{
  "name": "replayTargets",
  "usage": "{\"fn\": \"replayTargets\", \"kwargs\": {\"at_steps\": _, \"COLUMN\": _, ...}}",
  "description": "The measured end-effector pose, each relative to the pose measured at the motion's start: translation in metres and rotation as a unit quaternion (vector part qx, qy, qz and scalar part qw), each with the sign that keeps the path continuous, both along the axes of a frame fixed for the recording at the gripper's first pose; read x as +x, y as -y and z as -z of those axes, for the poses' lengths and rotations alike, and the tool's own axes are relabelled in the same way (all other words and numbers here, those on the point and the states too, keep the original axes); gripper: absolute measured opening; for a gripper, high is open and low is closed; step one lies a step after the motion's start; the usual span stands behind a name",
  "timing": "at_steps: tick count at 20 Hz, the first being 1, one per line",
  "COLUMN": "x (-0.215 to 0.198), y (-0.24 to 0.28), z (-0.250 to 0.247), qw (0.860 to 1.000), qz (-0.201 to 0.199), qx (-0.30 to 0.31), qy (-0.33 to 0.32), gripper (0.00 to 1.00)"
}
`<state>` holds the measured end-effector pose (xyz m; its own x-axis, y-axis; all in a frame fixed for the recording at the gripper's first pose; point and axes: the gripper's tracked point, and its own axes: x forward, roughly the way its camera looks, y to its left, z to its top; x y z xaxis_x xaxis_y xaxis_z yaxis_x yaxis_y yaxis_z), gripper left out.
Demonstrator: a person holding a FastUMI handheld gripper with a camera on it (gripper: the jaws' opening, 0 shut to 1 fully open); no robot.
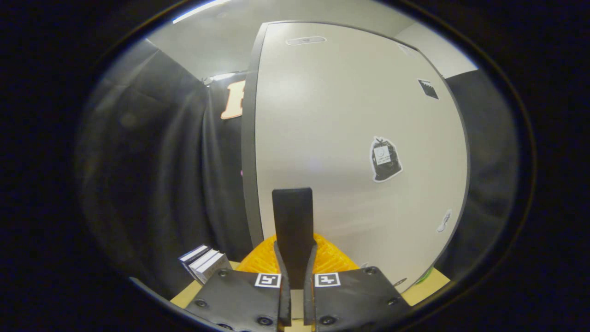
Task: Open the shoe cabinet door, grab the shoes and put them into the shoe cabinet, then close the shoe cabinet door.
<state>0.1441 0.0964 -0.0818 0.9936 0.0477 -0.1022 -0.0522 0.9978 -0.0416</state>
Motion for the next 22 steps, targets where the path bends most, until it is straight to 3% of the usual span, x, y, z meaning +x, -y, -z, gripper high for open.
{"fn": "replayTargets", "kwargs": {"at_steps": 6, "x": -0.05, "y": 0.012, "z": -0.005, "qw": 0.999, "qz": -0.042, "qx": 0.008, "qy": -0.009, "gripper": 0.12}}
{"fn": "replayTargets", "kwargs": {"at_steps": 15, "x": -0.121, "y": 0.058, "z": -0.017, "qw": 0.989, "qz": -0.141, "qx": 0.007, "qy": -0.032, "gripper": 0.12}}
{"fn": "replayTargets", "kwargs": {"at_steps": 22, "x": -0.148, "y": 0.114, "z": -0.027, "qw": 0.989, "qz": -0.145, "qx": -0.001, "qy": -0.037, "gripper": 0.12}}
